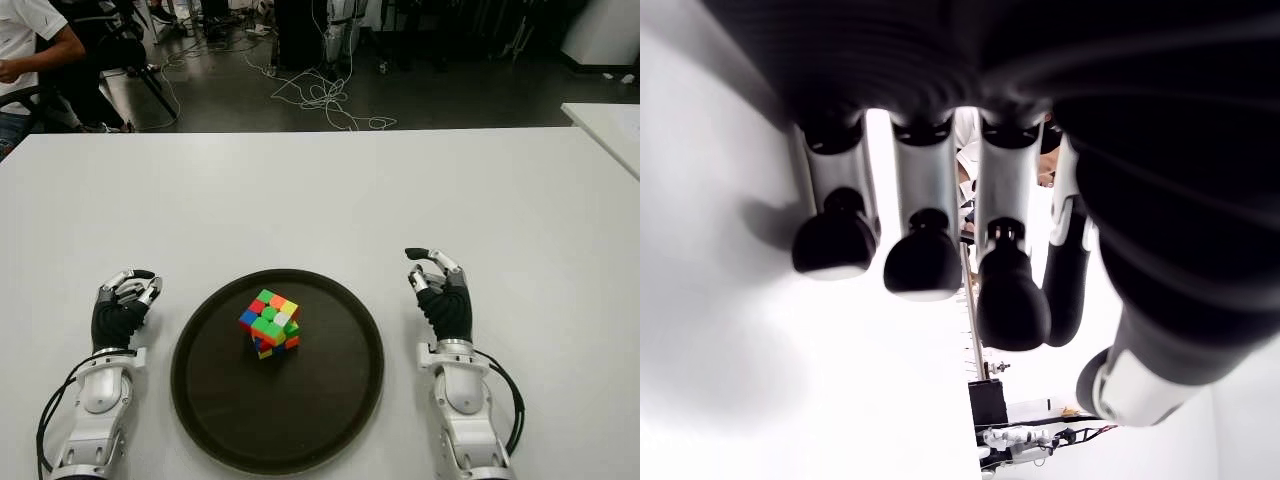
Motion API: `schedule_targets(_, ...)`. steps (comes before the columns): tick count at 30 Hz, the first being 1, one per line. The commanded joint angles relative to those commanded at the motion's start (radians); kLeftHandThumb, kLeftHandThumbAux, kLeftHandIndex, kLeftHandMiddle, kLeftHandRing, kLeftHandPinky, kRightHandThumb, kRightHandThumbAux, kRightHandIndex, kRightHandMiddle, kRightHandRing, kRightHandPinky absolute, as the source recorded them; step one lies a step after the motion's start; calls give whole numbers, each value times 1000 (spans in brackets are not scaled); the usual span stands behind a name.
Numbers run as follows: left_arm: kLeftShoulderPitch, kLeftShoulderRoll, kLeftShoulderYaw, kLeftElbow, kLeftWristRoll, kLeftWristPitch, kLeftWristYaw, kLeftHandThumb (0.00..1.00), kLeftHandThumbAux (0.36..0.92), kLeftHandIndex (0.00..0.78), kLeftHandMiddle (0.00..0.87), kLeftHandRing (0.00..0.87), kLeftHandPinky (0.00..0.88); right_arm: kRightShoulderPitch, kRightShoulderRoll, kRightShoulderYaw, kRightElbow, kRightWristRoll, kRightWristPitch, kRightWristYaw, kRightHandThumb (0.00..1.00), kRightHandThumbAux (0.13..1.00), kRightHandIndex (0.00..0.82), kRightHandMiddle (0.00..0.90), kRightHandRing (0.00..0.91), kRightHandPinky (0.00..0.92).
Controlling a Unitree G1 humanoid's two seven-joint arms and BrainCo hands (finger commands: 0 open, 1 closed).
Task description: Pick up the Rubik's Cube and put it in the plate
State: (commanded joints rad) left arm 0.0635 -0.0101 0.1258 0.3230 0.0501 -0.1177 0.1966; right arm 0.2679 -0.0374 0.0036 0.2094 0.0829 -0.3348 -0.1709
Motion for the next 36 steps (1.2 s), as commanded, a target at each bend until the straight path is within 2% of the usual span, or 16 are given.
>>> schedule_targets(12,6,-7,4,0,-12,-33,-6,706,706,444,819,844,839,16,7,3,-39,-8,52,-24,688,730,436,789,798,781)
schedule_targets(19,7,-1,3,10,-12,-45,-18,707,706,443,814,839,834,19,20,4,-58,-31,114,-80,691,730,435,783,789,776)
schedule_targets(24,4,-5,6,9,-10,-32,-8,707,706,443,810,838,841,7,21,2,-62,-58,182,-135,695,729,435,781,787,775)
schedule_targets(28,-2,0,7,33,-5,-50,-6,706,706,443,810,840,839,-9,14,5,-47,-87,226,-172,697,729,436,784,788,775)
schedule_targets(36,-13,14,4,49,-4,-53,-20,706,707,443,803,831,827,-21,10,12,-48,-112,274,-200,699,726,437,781,790,788)
